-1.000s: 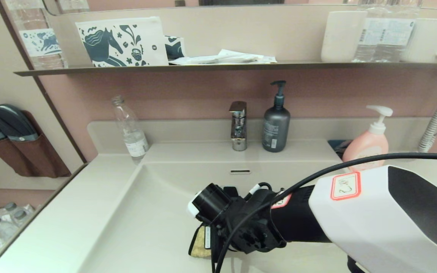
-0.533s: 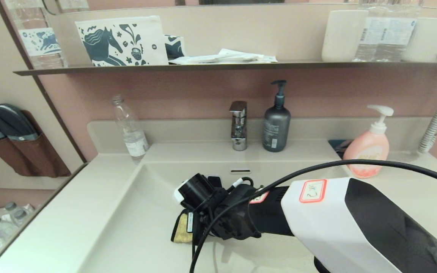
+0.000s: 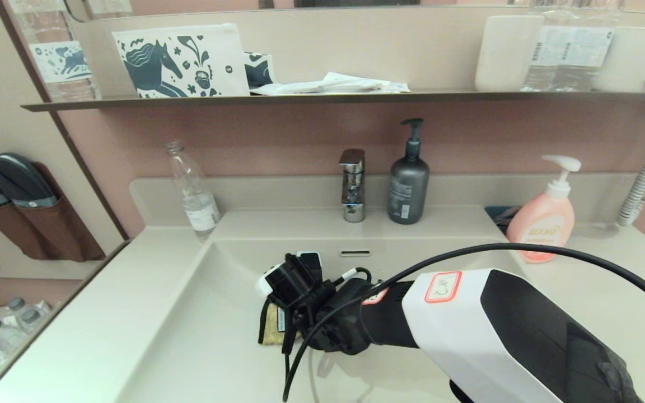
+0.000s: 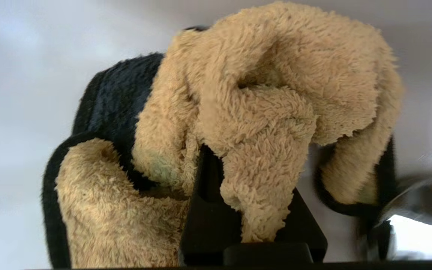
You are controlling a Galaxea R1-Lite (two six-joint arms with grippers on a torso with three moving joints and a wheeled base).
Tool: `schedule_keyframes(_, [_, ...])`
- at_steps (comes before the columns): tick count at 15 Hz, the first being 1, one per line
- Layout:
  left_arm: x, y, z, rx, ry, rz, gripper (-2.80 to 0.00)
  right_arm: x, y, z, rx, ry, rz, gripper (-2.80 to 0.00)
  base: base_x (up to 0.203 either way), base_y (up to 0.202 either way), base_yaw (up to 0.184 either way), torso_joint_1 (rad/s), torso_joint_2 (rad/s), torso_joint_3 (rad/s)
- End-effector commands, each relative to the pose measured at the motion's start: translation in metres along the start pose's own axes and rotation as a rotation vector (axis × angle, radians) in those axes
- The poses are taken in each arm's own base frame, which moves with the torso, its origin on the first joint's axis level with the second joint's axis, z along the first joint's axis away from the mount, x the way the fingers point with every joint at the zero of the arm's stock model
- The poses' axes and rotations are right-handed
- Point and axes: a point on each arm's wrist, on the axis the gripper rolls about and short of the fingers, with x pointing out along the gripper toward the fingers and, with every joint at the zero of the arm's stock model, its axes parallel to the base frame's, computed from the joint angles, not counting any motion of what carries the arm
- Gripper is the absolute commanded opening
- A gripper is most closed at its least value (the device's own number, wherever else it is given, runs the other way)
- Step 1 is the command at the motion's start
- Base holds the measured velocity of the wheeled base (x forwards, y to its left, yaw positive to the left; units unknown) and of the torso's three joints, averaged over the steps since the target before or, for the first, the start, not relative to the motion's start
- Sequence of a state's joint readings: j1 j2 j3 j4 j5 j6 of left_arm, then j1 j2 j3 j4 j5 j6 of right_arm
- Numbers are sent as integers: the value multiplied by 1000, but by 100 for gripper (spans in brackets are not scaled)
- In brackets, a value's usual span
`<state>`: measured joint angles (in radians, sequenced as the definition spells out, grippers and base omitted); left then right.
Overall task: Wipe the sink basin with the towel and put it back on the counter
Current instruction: Wipe the sink
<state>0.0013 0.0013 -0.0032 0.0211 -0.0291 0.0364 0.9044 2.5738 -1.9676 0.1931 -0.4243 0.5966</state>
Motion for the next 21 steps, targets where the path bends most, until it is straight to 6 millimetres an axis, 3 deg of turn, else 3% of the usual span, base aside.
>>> schedule_keyframes(1, [0,0,0,0,1,0,-280,4,-6,2,-10,-14,-39,-280,0,0,0,0,0,0])
schedule_keyframes(7, [0,0,0,0,1,0,-280,-15,-26,24,-24,-31,-141,-280,0,0,0,0,0,0])
schedule_keyframes(14, [0,0,0,0,1,0,-280,-26,-62,16,-87,28,-330,-280,0,0,0,0,0,0])
schedule_keyframes(18, [0,0,0,0,1,0,-280,-42,-85,25,-74,40,-372,-280,0,0,0,0,0,0])
schedule_keyframes(21, [0,0,0,0,1,0,-280,-56,-104,18,-102,101,-433,-280,0,0,0,0,0,0])
